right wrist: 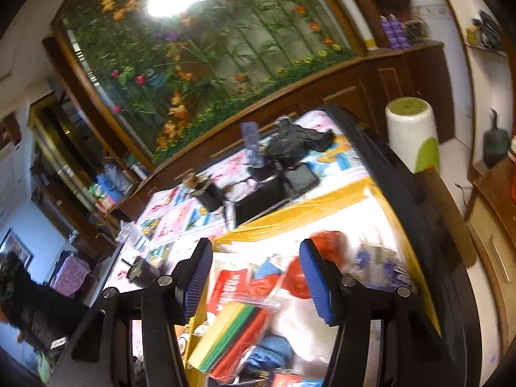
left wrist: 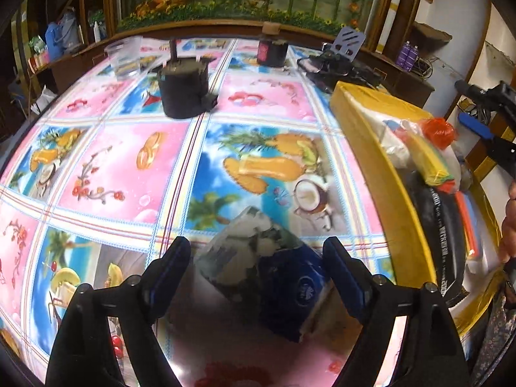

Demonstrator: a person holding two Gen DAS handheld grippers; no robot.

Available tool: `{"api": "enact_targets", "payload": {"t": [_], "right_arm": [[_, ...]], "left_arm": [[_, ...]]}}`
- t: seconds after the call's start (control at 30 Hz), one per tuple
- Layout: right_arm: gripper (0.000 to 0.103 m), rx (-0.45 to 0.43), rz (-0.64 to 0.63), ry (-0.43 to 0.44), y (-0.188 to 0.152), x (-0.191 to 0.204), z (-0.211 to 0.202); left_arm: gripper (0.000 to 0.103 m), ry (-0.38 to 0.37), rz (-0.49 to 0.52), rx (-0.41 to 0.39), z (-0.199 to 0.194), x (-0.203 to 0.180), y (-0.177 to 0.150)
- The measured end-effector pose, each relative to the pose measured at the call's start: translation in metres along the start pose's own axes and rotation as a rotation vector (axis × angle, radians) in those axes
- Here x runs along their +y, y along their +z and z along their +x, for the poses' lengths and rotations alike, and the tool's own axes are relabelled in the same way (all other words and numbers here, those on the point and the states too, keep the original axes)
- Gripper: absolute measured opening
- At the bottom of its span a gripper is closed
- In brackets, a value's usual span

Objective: Organize soft objects
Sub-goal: 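Grasp the blue Vinda tissue pack with left gripper while right grasps the pink rose tissue pack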

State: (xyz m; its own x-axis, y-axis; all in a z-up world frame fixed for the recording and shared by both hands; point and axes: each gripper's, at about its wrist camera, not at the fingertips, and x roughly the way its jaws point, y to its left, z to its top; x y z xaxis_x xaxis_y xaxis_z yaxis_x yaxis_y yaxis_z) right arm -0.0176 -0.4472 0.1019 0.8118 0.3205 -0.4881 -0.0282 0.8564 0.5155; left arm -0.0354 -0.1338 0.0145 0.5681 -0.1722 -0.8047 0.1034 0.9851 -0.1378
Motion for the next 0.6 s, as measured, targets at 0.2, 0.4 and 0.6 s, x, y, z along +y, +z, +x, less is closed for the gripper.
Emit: {"api": "enact_targets", "payload": {"t": [0.2, 0.4, 0.6], "right_arm": [[0.065, 0.013, -0.122, 0.132, -0.010, 0.031, 0.002], [0.075, 0.167, -0.262, 0.369, -0.049, 0.081, 0.005], [0.075, 0.456, -0.578, 0.313, -0.121, 0.149, 0.013]], "left_arm": [[0.083, 0.098, -0.073, -0.031, -0.015, 0.053, -0.005], [0.086, 0.073, -0.207, -0.036, -0.018, 0.111, 0.000], [0.096, 0.053, -0.210, -0.035, -0.014, 0.111, 0.004]]}}
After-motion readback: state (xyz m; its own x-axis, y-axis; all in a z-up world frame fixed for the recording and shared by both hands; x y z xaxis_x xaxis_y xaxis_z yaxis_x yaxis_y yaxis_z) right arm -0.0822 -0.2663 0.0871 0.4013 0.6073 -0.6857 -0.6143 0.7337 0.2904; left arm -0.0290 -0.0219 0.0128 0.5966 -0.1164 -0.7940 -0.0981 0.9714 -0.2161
